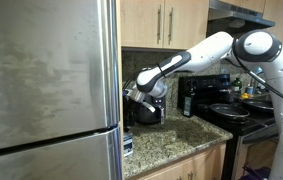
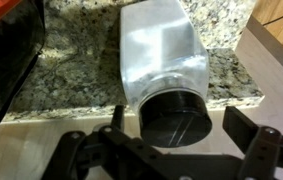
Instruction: Place the container next to the stove
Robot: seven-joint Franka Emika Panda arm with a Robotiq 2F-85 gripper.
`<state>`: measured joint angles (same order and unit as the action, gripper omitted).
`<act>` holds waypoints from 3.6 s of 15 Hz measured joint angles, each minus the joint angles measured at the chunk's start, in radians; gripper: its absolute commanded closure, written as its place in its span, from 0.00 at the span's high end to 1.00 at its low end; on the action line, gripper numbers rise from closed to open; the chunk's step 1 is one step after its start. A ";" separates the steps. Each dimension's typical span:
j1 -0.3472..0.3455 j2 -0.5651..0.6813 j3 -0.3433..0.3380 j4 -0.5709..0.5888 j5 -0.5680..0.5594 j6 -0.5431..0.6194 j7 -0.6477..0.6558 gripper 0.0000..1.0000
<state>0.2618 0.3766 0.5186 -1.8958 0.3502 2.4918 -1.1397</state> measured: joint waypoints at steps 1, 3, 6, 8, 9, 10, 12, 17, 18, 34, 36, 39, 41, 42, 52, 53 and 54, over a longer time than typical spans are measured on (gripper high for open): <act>0.000 0.000 0.001 0.000 0.000 -0.003 -0.001 0.74; 0.000 0.000 0.001 0.000 0.000 -0.007 -0.002 0.70; 0.000 0.000 0.001 0.000 0.000 -0.013 -0.004 0.48; 0.000 0.000 0.001 0.001 -0.001 -0.013 -0.007 0.38; 0.000 0.000 0.000 0.002 -0.001 -0.016 -0.011 0.38; 0.000 0.000 0.000 0.002 -0.002 -0.016 -0.015 0.38; 0.000 0.000 0.000 0.002 -0.002 -0.017 -0.023 0.38; 0.013 -0.005 -0.018 0.003 -0.049 -0.012 0.039 0.38; 0.024 -0.007 -0.032 0.003 -0.079 -0.002 0.089 0.38; -0.016 -0.371 -0.187 -0.256 -0.256 0.055 0.725 0.38; -0.017 -0.370 -0.204 -0.264 -0.256 0.052 0.760 0.38; -0.037 -0.414 -0.270 -0.314 -0.260 0.049 0.844 0.38; -0.062 -0.486 -0.318 -0.372 -0.260 0.030 0.898 0.38; -0.076 -0.532 -0.341 -0.403 -0.262 0.011 0.926 0.38; -0.144 -0.716 -0.421 -0.543 -0.297 -0.089 1.073 0.38; -0.164 -0.686 -0.422 -0.540 -0.321 -0.061 1.124 0.38; -0.191 -0.645 -0.426 -0.534 -0.350 -0.023 1.170 0.38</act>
<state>0.0712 -0.2684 0.0927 -2.4297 0.0003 2.4693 0.0305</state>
